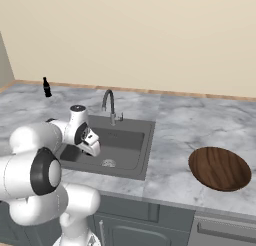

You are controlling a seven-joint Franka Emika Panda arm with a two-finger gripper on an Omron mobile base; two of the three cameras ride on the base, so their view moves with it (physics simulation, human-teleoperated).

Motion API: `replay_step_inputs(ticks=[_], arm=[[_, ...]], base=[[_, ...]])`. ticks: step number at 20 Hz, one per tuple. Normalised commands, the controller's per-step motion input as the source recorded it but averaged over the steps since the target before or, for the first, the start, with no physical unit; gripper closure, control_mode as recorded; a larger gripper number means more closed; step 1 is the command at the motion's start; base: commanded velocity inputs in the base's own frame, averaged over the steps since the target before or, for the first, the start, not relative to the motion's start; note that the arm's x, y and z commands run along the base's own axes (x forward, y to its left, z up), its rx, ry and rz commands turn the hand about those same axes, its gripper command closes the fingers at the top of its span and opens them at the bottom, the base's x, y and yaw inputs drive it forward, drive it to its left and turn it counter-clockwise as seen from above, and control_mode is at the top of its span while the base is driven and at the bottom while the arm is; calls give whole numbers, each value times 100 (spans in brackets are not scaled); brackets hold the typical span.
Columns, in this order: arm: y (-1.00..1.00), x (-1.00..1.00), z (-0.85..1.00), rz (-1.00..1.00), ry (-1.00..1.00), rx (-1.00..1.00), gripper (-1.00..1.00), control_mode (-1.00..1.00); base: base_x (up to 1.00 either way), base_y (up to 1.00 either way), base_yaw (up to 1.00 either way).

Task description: Pick the mug and place it in the sink. Pick the bowl and place it in the open cabinet and then close the cabinet.

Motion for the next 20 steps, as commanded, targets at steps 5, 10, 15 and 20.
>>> replay_step_inputs(ticks=[5, 10, 15, 20], arm=[[-4, 11, -20, 0, -1, 0, 100, -100], [0, 7, -20, 0, -4, 0, 100, -100], [0, 12, -22, 0, -5, 0, 100, -100], [0, 26, -21, 0, -6, 0, 100, -100]], base=[[0, 0, 0], [0, 0, 0], [0, 0, 0], [0, 0, 0]])
